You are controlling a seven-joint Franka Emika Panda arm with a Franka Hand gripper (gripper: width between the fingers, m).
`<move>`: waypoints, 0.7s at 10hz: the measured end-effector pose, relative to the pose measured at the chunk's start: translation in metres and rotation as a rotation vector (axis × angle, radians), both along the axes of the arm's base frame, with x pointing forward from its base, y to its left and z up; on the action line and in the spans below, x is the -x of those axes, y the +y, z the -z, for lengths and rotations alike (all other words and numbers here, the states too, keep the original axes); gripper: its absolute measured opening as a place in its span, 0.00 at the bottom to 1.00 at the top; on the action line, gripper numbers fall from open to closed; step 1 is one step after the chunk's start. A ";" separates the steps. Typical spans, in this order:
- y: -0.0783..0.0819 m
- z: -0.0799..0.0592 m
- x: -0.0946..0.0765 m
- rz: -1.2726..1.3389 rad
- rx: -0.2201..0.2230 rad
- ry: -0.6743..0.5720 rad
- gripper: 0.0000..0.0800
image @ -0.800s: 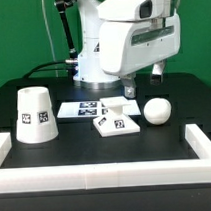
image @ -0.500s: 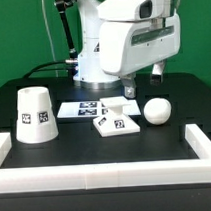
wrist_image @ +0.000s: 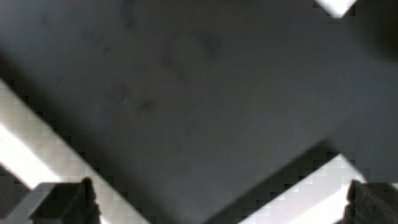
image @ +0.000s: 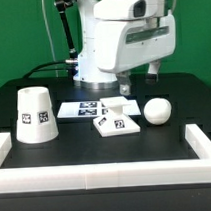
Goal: Assemble lamp
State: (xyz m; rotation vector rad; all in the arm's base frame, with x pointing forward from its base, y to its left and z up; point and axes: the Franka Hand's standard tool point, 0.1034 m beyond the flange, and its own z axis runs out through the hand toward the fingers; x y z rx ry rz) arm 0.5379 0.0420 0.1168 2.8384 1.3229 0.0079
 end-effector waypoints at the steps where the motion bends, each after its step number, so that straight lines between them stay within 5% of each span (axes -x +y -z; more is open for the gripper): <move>1: -0.008 0.005 0.013 0.014 0.002 0.007 0.87; 3: -0.022 0.014 0.033 0.055 0.003 0.022 0.87; 7: -0.016 0.013 0.030 0.386 -0.005 0.018 0.87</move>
Offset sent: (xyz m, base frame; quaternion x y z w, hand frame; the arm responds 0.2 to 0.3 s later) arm 0.0000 0.0000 0.0000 0.0000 0.0000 0.1938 0.9810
